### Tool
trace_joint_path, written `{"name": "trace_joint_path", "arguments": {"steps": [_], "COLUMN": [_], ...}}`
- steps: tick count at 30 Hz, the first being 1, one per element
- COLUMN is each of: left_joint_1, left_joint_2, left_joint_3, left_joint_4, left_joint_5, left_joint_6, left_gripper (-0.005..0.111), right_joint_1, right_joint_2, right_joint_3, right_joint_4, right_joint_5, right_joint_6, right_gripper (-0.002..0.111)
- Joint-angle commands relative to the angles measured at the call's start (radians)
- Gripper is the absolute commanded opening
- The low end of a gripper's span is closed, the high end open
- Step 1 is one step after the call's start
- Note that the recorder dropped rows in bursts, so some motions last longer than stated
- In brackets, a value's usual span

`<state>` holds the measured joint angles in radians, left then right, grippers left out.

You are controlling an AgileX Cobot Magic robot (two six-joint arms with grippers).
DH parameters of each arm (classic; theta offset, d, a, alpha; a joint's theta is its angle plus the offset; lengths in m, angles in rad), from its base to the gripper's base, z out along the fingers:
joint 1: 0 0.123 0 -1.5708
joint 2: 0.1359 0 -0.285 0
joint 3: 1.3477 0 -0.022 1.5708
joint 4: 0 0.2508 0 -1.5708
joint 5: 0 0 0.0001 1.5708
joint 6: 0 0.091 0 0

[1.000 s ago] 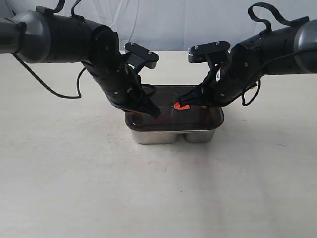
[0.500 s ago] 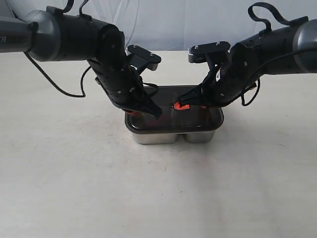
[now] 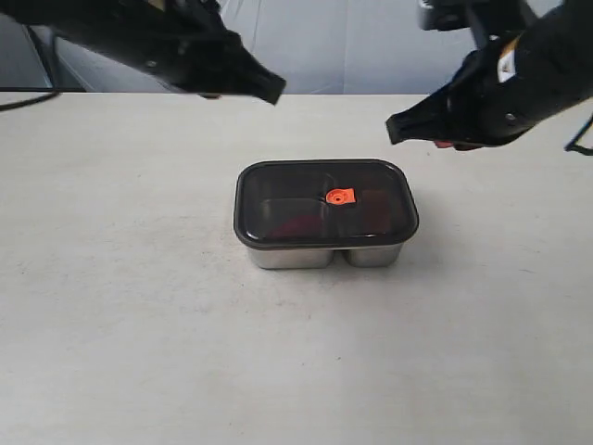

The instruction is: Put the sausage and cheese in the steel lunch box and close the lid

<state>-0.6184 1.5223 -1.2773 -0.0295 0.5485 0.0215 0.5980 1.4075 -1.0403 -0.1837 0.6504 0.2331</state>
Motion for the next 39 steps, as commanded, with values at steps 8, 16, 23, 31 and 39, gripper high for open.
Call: {"name": "trace_joint_path", "arguments": {"steps": [8, 16, 23, 31, 39], "left_joint_1": [-0.092, -0.092, -0.092, -0.092, -0.092], "left_joint_2": [-0.631, -0.691, -0.691, -0.691, -0.691], "left_joint_3": [0.551, 0.579, 0.579, 0.579, 0.579], "left_joint_4": [-0.014, -0.043, -0.043, 0.022, 0.022], "left_joint_5": [-0.144, 0.036, 0.036, 0.036, 0.036], "left_joint_6": [-0.114, -0.124, -0.124, -0.123, -0.123], "left_gripper": [0.000, 0.000, 0.000, 0.000, 0.000], "right_joint_1": [0.094, 0.094, 0.060, -0.286, -0.358], "right_joint_2": [-0.587, -0.654, -0.687, -1.015, -1.231], "right_joint_3": [0.467, 0.477, 0.477, 0.532, 0.668], "right_joint_4": [0.200, 0.200, 0.062, -0.030, -0.027], "right_joint_5": [-0.123, -0.105, -0.105, -0.091, -0.142], "right_joint_6": [0.003, 0.003, 0.001, -0.007, -0.007], "right_gripper": [-0.001, -0.001, -0.001, -0.001, -0.001]}}
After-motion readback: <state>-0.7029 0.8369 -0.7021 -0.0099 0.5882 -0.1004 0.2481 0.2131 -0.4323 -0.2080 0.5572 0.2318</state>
